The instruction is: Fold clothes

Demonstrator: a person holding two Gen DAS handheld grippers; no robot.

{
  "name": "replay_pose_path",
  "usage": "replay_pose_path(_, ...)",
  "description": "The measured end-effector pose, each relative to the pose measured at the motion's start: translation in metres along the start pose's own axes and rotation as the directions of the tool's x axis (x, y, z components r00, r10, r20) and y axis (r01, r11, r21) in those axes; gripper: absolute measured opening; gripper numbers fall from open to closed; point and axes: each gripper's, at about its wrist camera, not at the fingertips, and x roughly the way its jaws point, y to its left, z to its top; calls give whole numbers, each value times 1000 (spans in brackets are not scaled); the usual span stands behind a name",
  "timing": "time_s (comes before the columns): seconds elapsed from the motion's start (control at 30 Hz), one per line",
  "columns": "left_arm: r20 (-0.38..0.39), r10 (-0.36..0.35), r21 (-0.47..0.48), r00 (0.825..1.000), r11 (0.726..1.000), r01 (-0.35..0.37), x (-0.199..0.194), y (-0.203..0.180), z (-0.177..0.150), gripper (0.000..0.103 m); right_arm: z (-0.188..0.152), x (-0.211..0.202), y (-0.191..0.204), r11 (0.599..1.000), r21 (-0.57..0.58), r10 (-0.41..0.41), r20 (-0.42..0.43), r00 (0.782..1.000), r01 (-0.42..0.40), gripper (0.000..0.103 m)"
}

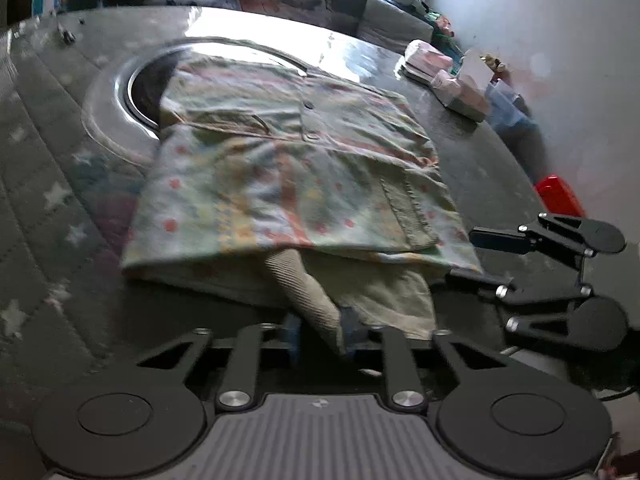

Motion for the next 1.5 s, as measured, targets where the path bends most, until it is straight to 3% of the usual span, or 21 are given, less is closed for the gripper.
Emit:
replay_pose_path(0.27,77,-83,-53,994,995,87,-19,1,43,11,-7,-1,17,992,-122,20,21,1000,-17,60)
replay_pose_path(0.43,94,-108,-58,990,992,114,-19,0,66,11,7,11,24,990,-140,31,98,995,-17,58)
replay_pose_path(0.47,96,-109,-57,989,992,115,-18,1,68,11,10,14,23,991,-128,41,103,994,-28,56)
replay_pose_path(0.53,101,-106,-52,989,992,112,-18,3,70,11,17,21,19,994,-90,65,106,992,-55,41)
replay_pose_path(0.6,111,-104,-28,988,994,108,-24,6,67,12,24,25,10,995,-25,99,104,990,-97,18)
replay_pose_path(0.67,121,-103,-1,987,995,104,-30,9,62,14,30,25,-3,992,54,110,112,988,-116,16)
replay_pose_path(0.7,132,-97,19,986,995,95,-34,11,58,16,33,25,-8,988,81,118,121,986,-128,14)
replay_pose_path(0.83,196,-27,112,980,994,5,-51,19,35,50,44,19,-27,973,163,138,149,979,-162,13)
replay_pose_path(0.93,251,47,191,967,977,-97,-57,18,17,51,50,18,-31,971,175,139,152,978,-165,13)
replay_pose_path(1.03,309,115,271,944,941,-204,-53,14,4,53,55,19,-34,961,211,149,147,978,-178,13)
replay_pose_path(1.13,351,165,360,922,885,-296,-42,6,-7,54,58,18,-37,961,223,136,146,980,-167,13)
replay_pose_path(1.23,364,182,432,914,836,-338,-29,1,-14,55,62,19,-38,961,227,130,145,981,-161,13)
replay_pose_path(1.43,472,215,549,855,687,-476,-8,-5,-24,53,65,17,-41,961,234,111,161,981,-147,13)
replay_pose_path(1.5,503,204,579,840,642,-503,-4,-4,-24,38,63,15,-41,962,235,99,167,981,-137,12)
